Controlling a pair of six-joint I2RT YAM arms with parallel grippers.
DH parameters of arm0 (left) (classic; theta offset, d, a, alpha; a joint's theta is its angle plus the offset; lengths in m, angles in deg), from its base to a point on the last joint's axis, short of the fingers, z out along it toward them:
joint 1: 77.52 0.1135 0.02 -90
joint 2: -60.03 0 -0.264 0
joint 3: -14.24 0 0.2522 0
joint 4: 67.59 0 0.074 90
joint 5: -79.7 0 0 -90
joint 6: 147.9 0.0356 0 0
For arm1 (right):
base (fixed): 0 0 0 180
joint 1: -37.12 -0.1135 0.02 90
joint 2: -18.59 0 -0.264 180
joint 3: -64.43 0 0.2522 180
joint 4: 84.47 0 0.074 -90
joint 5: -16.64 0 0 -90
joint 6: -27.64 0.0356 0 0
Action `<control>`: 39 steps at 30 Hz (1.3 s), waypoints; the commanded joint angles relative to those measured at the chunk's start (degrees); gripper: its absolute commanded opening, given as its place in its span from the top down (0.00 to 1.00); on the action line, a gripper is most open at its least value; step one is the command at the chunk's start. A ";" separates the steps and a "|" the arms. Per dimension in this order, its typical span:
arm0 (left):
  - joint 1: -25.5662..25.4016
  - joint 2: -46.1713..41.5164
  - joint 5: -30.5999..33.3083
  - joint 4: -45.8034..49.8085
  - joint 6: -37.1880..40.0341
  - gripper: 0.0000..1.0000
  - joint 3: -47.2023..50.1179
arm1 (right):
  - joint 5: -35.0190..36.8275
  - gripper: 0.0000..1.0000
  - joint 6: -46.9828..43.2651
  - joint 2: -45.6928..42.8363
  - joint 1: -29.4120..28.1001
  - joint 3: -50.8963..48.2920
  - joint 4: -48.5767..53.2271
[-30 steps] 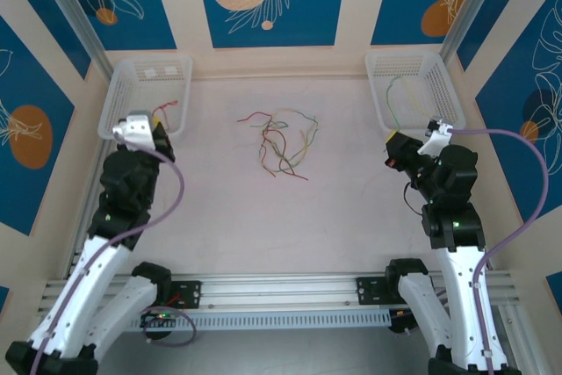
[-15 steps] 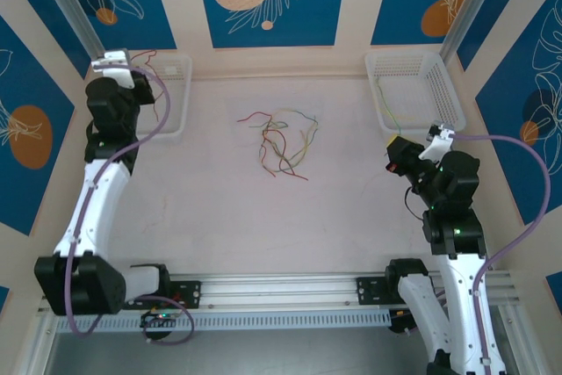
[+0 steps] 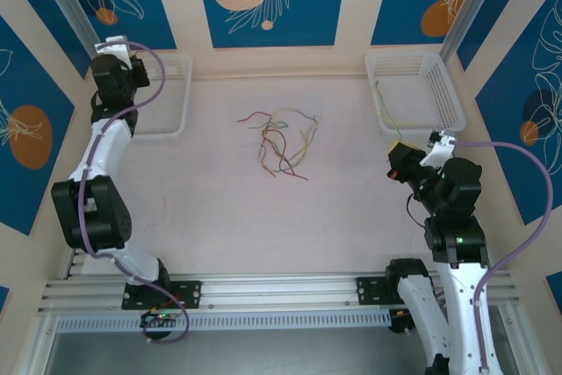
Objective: Untangle the cables
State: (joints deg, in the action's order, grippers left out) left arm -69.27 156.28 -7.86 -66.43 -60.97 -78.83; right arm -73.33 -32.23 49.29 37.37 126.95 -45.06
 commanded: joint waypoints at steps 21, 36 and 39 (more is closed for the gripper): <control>1.22 19.90 -5.47 6.78 -4.84 1.00 -14.58 | 0.19 1.00 -2.77 -1.47 0.45 3.72 3.62; 1.05 26.56 -0.61 15.47 -6.39 0.97 -15.42 | -0.26 1.00 -2.83 -1.80 0.47 4.16 3.78; 1.04 27.44 3.15 18.48 -8.02 0.98 -16.21 | -0.19 1.00 -3.10 -1.87 0.45 4.33 4.27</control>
State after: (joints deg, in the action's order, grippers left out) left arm -68.63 182.16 -8.91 -51.89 -67.07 -93.03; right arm -73.35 -33.95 48.02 37.59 129.51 -41.17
